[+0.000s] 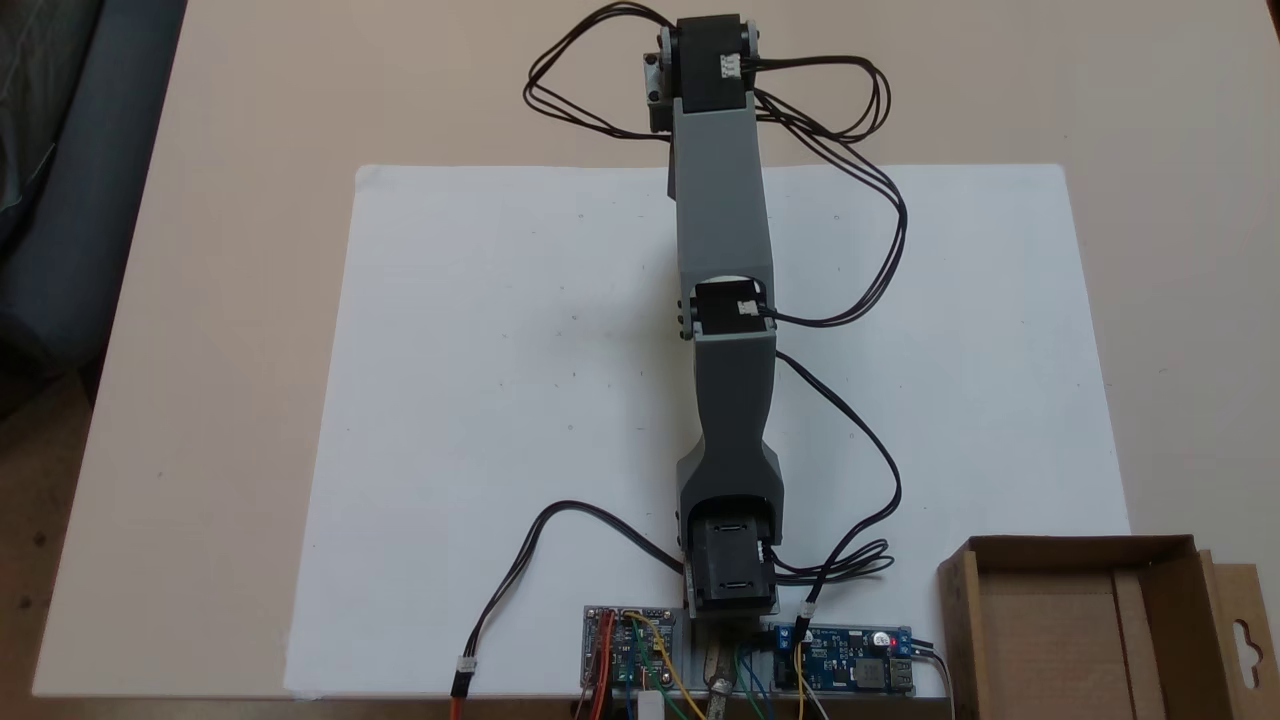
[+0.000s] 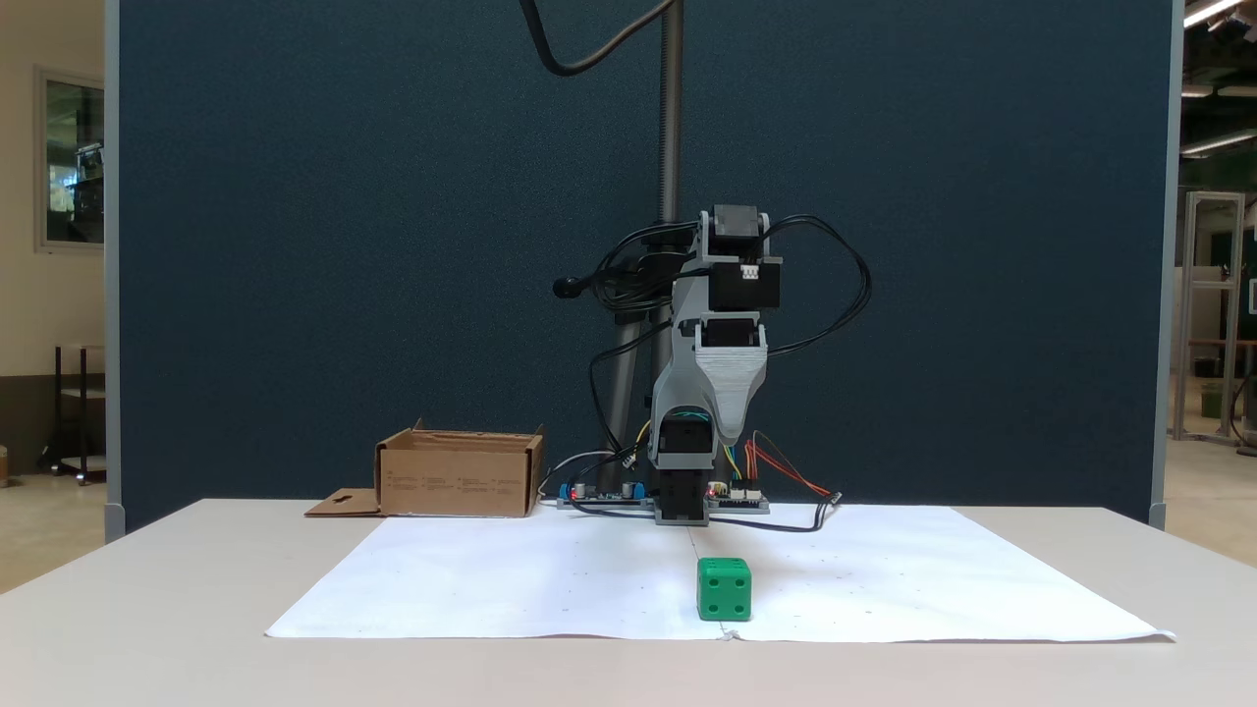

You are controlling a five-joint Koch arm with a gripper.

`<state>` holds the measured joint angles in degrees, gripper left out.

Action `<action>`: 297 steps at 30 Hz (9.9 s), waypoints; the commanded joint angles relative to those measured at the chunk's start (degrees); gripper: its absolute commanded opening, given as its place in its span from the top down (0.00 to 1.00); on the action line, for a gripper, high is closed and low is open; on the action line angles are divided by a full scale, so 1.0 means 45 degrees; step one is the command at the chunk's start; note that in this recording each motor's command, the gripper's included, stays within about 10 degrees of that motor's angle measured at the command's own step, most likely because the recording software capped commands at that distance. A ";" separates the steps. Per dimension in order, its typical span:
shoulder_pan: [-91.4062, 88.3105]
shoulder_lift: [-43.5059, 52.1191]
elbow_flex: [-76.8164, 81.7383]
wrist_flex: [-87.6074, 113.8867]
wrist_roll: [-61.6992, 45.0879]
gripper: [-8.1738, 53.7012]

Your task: Grasp a green dice and put it in the bin.

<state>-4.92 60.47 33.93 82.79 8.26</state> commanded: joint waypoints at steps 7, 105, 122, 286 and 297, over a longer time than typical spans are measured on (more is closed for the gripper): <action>-0.0137 -0.0469 -0.0586 0.2222 0.0703 0.18; 0.0332 -0.4609 -0.0566 -0.3301 0.0625 0.18; 0.0449 -0.5078 -0.0566 -0.3398 0.0586 0.18; 2.3730 0.2891 0.5234 -0.2676 -0.8828 0.17; 2.0488 0.5527 0.5195 -0.2754 -0.5937 0.19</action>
<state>89.38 80.68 58.18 72.42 -24.43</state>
